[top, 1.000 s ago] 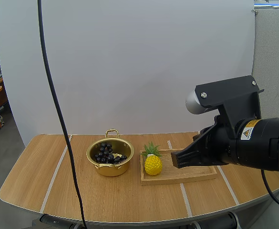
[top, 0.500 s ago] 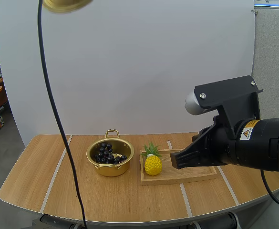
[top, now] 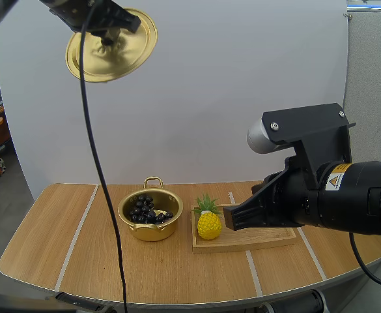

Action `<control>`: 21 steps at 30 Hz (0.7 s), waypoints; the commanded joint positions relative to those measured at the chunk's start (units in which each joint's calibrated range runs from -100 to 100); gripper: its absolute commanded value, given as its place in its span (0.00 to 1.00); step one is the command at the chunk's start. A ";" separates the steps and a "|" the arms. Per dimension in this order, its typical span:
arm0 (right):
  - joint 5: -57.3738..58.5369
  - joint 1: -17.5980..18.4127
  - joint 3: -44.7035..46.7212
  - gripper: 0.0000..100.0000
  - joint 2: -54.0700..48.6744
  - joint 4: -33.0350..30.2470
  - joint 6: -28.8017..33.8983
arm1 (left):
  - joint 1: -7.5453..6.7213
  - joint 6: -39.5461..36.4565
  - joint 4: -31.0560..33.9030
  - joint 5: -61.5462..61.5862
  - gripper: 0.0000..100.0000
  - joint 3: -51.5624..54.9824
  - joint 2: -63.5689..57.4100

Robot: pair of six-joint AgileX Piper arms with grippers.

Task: Open the pot, put the grape inside, and close it

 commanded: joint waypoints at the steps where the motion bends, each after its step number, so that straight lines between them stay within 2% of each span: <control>1: 0.00 -0.09 0.16 0.00 -0.55 0.41 -0.33 | -0.11 0.91 0.12 0.00 0.00 -0.25 2.03; 9: 0.00 -0.09 0.16 0.00 -0.55 0.52 -0.33 | -0.11 8.66 0.03 0.00 0.00 2.49 6.50; 21: 0.00 -0.09 0.16 0.00 -0.55 0.52 -0.33 | -0.11 13.45 0.03 0.00 0.00 17.89 10.75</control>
